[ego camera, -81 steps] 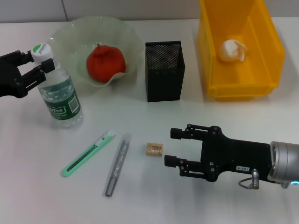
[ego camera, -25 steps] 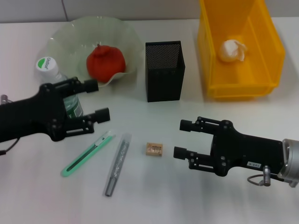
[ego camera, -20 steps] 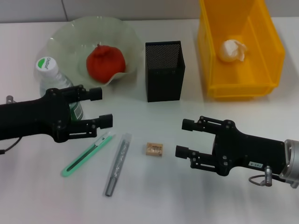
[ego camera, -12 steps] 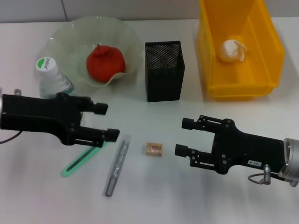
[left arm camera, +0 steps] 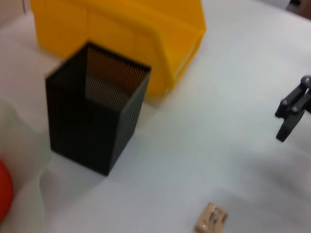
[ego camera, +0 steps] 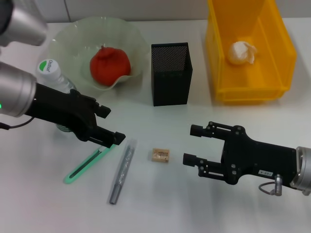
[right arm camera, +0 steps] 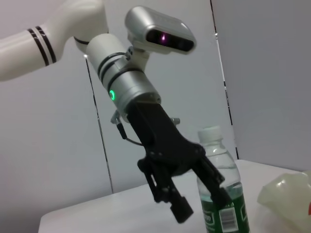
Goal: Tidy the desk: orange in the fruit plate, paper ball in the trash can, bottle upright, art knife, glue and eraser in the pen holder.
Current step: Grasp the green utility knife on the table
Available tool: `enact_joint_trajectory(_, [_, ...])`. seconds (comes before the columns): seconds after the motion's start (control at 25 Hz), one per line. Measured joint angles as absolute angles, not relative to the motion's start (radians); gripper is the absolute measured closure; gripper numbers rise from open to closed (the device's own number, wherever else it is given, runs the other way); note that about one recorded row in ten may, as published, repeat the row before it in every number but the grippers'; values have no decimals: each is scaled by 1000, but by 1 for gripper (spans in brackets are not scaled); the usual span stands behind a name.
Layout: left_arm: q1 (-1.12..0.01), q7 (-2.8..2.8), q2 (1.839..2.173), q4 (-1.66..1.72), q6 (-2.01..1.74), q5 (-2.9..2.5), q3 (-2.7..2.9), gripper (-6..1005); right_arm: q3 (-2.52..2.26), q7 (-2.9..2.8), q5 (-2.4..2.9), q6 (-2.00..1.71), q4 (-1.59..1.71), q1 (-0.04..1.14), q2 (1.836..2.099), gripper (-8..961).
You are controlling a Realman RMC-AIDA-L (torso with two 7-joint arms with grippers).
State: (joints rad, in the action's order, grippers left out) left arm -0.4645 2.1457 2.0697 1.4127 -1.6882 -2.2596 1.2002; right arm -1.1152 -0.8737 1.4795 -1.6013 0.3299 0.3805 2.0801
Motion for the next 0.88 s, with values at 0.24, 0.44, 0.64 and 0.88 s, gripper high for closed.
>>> enact_joint_trajectory(0.24, [-542,2276,2071,1344,-1657,-2388,1325,196,-1115,-873,1478,-1585,329,374,2080,269])
enact_joint_trajectory(0.44, [-560,2351,2072,1334,-1576,-2465,1465,196,-1115,-867,1478,-1574,332,376,2080,270])
enact_joint_trajectory(0.64, [-573,2351,2072,1278,-1541,-2468,1473,196,-1115,-860,1479,-1574,332,375,2081,270])
enact_joint_trajectory(0.88, [-580,2359,2072,1243,-1511,-2471,1479,196,-1115,-859,1479,-1574,329,376,2082,270])
